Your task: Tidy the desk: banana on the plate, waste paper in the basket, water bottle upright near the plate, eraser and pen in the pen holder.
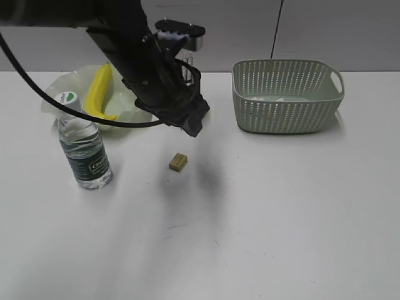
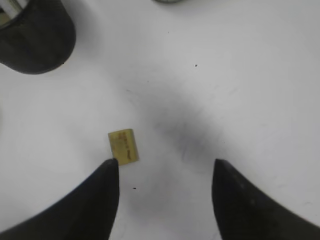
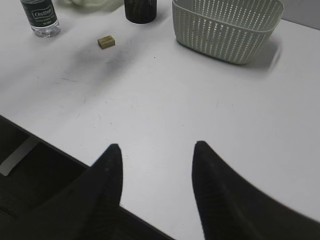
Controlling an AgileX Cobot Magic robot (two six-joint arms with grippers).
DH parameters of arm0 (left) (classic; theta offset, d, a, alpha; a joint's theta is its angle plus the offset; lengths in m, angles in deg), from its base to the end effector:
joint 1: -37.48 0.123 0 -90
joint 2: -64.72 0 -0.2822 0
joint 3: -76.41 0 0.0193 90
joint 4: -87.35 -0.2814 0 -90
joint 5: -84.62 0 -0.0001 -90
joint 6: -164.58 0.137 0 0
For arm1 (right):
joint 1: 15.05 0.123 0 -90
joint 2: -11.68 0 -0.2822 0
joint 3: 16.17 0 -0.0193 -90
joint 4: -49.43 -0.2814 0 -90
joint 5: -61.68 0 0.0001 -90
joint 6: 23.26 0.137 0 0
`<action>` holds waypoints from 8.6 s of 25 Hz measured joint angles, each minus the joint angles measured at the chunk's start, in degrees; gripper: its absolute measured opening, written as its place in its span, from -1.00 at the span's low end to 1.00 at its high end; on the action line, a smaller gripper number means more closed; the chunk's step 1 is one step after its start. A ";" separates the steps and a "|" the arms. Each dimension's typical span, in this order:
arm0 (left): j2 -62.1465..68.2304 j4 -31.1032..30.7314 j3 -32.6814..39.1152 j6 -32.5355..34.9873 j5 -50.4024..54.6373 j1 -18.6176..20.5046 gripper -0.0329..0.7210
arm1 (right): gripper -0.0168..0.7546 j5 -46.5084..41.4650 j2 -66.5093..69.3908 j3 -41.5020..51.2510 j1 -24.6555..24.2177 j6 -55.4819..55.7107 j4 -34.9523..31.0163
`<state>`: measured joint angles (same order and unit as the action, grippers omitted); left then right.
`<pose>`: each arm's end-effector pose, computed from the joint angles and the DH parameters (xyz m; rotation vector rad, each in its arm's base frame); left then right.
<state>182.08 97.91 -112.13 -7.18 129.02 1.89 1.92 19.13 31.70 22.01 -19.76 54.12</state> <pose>0.3675 -0.2846 0.1803 0.8808 2.5556 -0.3628 0.0572 0.0311 0.2777 -0.5806 1.9386 0.3541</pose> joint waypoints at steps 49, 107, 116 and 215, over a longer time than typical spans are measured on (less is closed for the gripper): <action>17.33 -7.24 -10.28 -3.17 4.53 -0.07 -0.66 | 0.00 -0.05 0.00 0.00 0.00 0.00 0.23; 19.92 5.81 -26.00 -4.61 -5.77 11.57 -0.35 | 0.00 0.00 0.00 0.00 0.00 0.00 0.30; 20.08 6.50 -26.00 -4.67 -9.71 11.52 0.15 | 0.00 0.00 0.00 0.00 0.00 0.00 0.30; -109.87 -4.46 54.84 -6.16 16.39 22.31 -0.08 | 0.00 0.00 0.00 0.00 -11.90 1.98 0.74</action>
<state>72.22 93.44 -57.29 -13.34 145.41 24.20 1.92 19.13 31.70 10.10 -17.78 54.86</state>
